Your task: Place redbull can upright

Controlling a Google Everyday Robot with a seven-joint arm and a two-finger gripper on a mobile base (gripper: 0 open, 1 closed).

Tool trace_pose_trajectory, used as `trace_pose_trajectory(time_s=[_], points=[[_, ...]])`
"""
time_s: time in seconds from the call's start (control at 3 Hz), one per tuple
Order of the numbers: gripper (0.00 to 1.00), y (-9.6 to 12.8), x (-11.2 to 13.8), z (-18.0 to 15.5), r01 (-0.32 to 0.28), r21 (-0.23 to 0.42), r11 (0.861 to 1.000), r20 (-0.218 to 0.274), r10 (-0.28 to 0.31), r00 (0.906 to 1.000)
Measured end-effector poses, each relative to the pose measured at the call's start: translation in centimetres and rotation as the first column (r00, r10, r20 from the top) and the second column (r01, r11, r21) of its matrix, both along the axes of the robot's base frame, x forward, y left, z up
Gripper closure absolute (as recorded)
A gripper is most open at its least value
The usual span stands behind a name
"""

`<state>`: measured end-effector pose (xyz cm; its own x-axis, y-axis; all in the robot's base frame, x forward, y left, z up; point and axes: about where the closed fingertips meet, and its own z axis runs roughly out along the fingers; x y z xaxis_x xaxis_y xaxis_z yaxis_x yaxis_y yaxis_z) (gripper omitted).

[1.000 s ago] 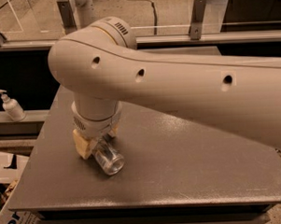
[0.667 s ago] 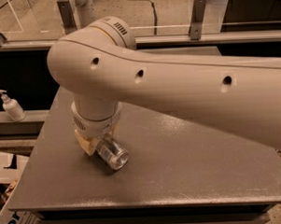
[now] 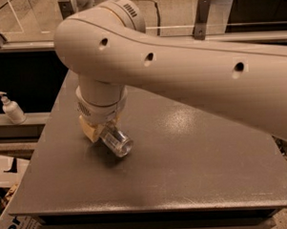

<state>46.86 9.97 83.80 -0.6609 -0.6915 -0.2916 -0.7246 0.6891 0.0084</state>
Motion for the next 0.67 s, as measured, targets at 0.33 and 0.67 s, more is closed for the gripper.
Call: trace_pose_trajectory(time_s=[0.33, 0.67], points=[[1.00, -1.1, 2.5, 1.4, -0.005, 0.064, 0.998, 0.042, 0.002, 0.9991], [1.00, -3.1, 5.8, 3.2, -0.057, 0.228, 0.972, 0.117, 0.031, 0.9926]])
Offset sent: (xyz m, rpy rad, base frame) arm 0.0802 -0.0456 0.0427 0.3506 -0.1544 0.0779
